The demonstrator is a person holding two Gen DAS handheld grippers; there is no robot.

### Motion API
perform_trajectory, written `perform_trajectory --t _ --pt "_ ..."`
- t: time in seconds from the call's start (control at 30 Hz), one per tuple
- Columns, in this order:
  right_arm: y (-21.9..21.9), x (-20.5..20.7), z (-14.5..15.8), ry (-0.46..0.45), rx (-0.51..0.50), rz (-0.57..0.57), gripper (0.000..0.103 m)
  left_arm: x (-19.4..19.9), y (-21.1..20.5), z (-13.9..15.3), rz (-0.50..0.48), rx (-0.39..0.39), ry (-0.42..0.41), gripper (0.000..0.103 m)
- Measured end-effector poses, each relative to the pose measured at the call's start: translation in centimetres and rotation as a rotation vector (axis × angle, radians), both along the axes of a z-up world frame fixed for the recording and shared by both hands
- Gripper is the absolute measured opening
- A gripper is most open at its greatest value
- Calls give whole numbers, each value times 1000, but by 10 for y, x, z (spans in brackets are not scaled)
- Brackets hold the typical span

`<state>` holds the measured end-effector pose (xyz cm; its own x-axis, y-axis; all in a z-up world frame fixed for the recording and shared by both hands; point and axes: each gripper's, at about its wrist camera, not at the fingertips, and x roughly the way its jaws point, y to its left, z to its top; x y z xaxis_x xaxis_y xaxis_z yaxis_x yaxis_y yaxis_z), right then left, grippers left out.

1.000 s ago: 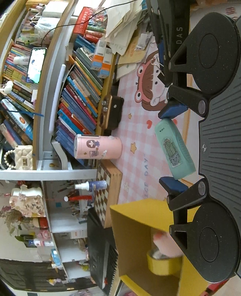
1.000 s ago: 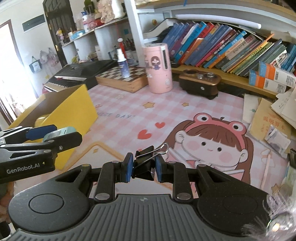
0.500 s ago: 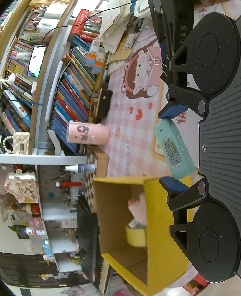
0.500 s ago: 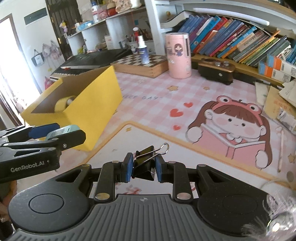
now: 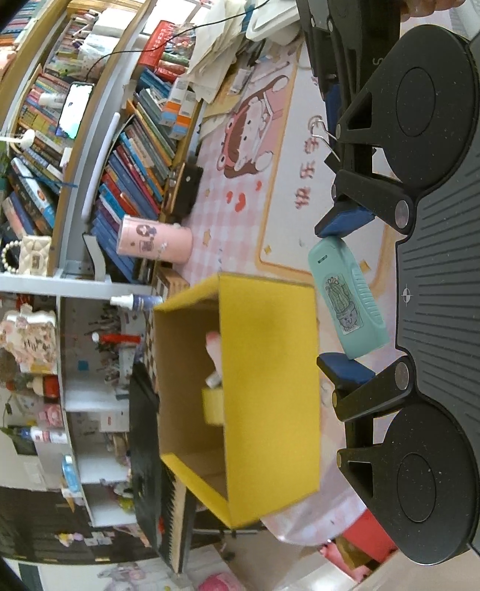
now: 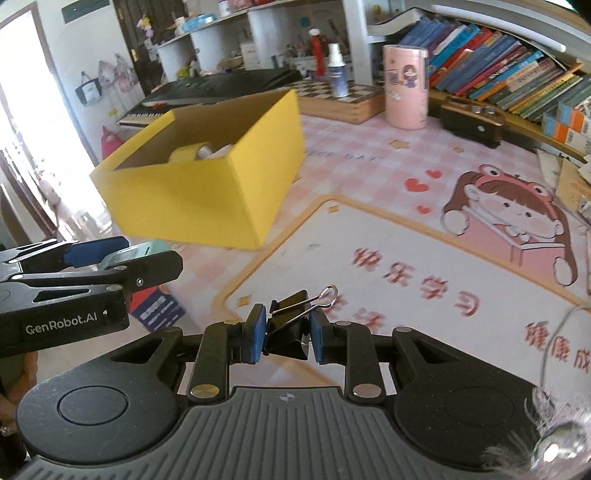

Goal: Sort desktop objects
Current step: 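Carry the eraser and clip with both tools over the yellow box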

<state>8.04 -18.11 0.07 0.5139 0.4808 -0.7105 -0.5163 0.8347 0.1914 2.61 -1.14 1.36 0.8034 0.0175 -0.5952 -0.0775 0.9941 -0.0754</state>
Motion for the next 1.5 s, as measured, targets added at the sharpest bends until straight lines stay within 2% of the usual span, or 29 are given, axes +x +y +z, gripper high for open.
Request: perform_trajectory --t 0.27,0.57,0.9,1.2,1.5 --pt "34 -34 -1 5 -13 41 23 -31 32 -1 42 -23 13 68" --pt "60 -59 1 -1 -14 82 23 -60 55 1 68 -26 -12 68" --pt "89 -78 7 -32 -10 149 23 -88 79 6 138 -23 -51 68" --pt "104 -83 11 -54 -18 183 23 -100 91 10 167 -30 -78 68" --pt "105 -81 15 -65 -20 166 23 -95 92 12 144 -28 -88 68"
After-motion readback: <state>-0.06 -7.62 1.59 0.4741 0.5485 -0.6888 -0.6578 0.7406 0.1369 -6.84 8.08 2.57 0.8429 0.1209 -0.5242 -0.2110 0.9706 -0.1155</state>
